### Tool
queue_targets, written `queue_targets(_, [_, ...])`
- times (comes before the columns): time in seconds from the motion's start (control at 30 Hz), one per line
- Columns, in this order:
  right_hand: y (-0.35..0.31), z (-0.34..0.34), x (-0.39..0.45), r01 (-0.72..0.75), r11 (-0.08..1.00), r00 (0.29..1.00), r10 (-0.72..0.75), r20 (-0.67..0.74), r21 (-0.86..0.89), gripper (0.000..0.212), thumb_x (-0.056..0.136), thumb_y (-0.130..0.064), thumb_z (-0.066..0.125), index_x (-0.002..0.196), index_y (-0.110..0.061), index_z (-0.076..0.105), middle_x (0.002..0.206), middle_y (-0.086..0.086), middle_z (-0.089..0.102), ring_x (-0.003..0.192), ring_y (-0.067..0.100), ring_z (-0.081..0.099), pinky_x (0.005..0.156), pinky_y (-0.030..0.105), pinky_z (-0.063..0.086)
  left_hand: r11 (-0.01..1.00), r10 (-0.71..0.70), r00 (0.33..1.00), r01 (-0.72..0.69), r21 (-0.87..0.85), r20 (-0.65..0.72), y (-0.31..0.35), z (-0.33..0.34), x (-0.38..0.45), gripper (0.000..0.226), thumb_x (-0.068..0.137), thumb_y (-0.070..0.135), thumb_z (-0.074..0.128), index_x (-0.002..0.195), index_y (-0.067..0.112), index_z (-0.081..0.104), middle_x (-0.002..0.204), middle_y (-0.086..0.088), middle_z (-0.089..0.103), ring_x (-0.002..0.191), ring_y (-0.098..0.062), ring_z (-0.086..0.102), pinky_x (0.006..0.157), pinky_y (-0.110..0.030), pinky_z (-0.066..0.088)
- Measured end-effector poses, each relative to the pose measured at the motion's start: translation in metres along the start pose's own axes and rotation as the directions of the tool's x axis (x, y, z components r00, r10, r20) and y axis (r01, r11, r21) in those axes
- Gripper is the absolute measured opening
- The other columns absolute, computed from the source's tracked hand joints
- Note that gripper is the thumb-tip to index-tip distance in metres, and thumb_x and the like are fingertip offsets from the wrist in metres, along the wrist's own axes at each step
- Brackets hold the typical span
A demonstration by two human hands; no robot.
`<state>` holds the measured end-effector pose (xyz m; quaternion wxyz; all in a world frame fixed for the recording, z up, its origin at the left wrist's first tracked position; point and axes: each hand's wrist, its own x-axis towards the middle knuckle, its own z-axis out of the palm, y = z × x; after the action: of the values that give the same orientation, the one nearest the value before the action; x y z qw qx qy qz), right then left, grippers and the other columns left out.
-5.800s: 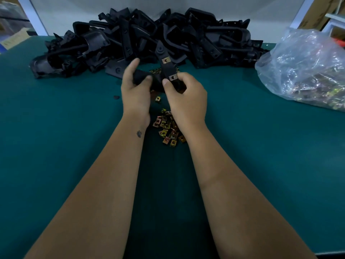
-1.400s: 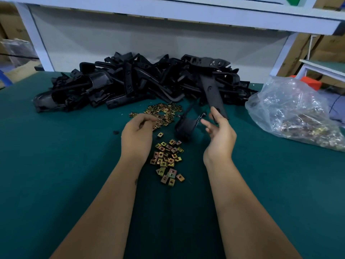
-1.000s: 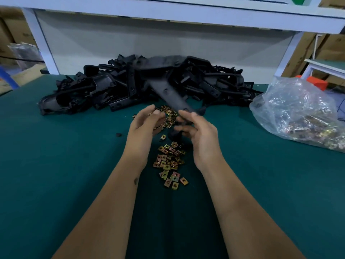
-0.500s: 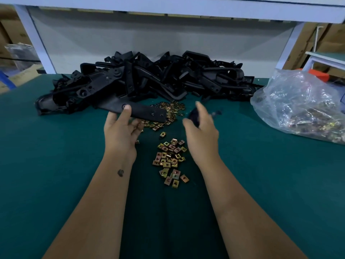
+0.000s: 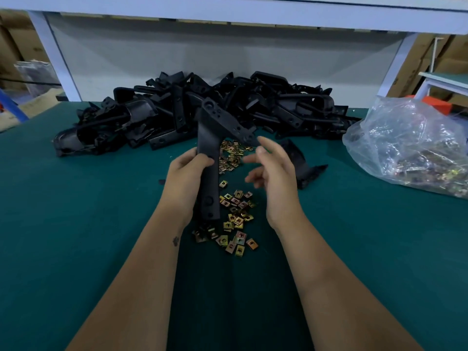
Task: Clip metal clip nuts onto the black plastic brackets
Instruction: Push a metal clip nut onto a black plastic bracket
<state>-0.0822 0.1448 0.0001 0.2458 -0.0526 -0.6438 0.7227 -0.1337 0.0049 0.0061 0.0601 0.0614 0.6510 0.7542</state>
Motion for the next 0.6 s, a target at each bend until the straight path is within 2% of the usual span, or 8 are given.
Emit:
queue_targets(0.13, [-0.002,-0.001,0.005,-0.090,0.976,0.994,0.076,0.078,0.200,0.025,0.084,-0.035,0.052,0.099,-0.023,0.069,0.077,0.001,0.069,0.051,0.011,0.048,0.049,0.021,0.034,0.991,0.017,0.999,-0.023,0.131,0.049,0.005,-0.007,-0.001,0.021,0.091,0.009,0.055,0.071,0.016,0.059,0.053,0.002,0.048,0.042,-0.012,0.044,0.046,-0.021,0.037])
queue_targets(0.2, [-0.002,-0.002,0.005,-0.117,0.982,0.991,0.107,0.076,0.149,0.014,0.090,-0.026,0.060,0.092,-0.015,0.069,0.069,0.001,0.066,0.049,0.010,0.047,0.048,0.021,0.034,0.983,-0.004,0.997,-0.010,0.186,0.072,0.004,-0.006,-0.001,0.023,0.092,0.012,0.058,0.069,0.014,0.061,0.051,0.001,0.052,0.041,-0.012,0.047,0.047,-0.021,0.037])
queue_targets(0.27, [-0.001,-0.001,0.005,-0.152,0.974,0.988,0.150,0.025,0.167,0.011,0.094,-0.011,0.061,0.085,-0.011,0.067,0.063,0.000,0.064,0.049,0.009,0.049,0.048,0.022,0.038,0.995,-0.095,0.993,0.096,-0.019,0.074,0.005,-0.006,-0.001,0.030,0.097,0.031,0.056,0.073,0.022,0.072,0.061,0.002,0.065,0.050,-0.011,0.059,0.052,-0.021,0.045])
queue_targets(0.33, [-0.004,-0.003,0.006,-0.209,0.881,0.969,0.244,-0.030,0.424,0.014,0.096,-0.006,0.057,0.083,-0.009,0.063,0.063,0.001,0.064,0.051,0.009,0.054,0.050,0.020,0.045,0.896,-0.144,0.982,0.180,-0.406,0.118,0.006,-0.007,0.000,0.038,0.101,0.043,0.045,0.096,0.024,0.078,0.083,-0.001,0.074,0.071,-0.013,0.070,0.062,-0.023,0.055])
queue_targets(0.37, [-0.006,-0.005,0.006,-0.213,0.796,0.959,0.281,-0.034,0.567,0.015,0.097,-0.006,0.055,0.083,-0.009,0.061,0.064,0.003,0.064,0.052,0.009,0.056,0.051,0.019,0.047,0.831,-0.121,0.987,0.160,-0.532,0.107,0.004,-0.009,0.003,0.036,0.103,0.036,0.043,0.107,0.022,0.076,0.093,-0.003,0.074,0.081,-0.015,0.073,0.067,-0.025,0.057])
queue_targets(0.43, [-0.007,-0.008,0.005,-0.202,0.616,0.947,0.322,-0.009,0.762,0.016,0.098,-0.008,0.053,0.083,-0.007,0.059,0.066,0.005,0.064,0.054,0.011,0.058,0.053,0.018,0.049,0.831,-0.061,0.994,0.100,-0.547,0.089,0.000,-0.007,0.004,0.033,0.101,0.009,0.044,0.125,0.014,0.067,0.114,-0.008,0.071,0.103,-0.020,0.070,0.081,-0.028,0.058])
queue_targets(0.5, [-0.004,-0.005,0.003,-0.226,0.524,0.941,0.336,0.044,0.821,0.016,0.098,-0.010,0.054,0.083,-0.007,0.059,0.067,0.006,0.064,0.055,0.012,0.058,0.053,0.018,0.050,0.881,0.011,0.980,0.084,-0.466,0.197,-0.003,0.003,-0.001,0.048,0.092,-0.006,0.050,0.137,0.010,0.055,0.131,-0.010,0.064,0.118,-0.023,0.063,0.100,-0.034,0.052])
queue_targets(0.6, [0.001,0.011,0.000,-0.280,0.728,0.957,0.262,0.123,0.625,0.017,0.098,-0.014,0.055,0.084,-0.011,0.065,0.070,0.004,0.067,0.059,0.011,0.061,0.057,0.020,0.053,0.938,0.008,0.935,0.116,-0.327,0.354,-0.006,0.018,-0.005,0.040,0.087,0.024,0.060,0.124,0.012,0.065,0.112,-0.005,0.070,0.100,-0.015,0.065,0.092,-0.027,0.052])
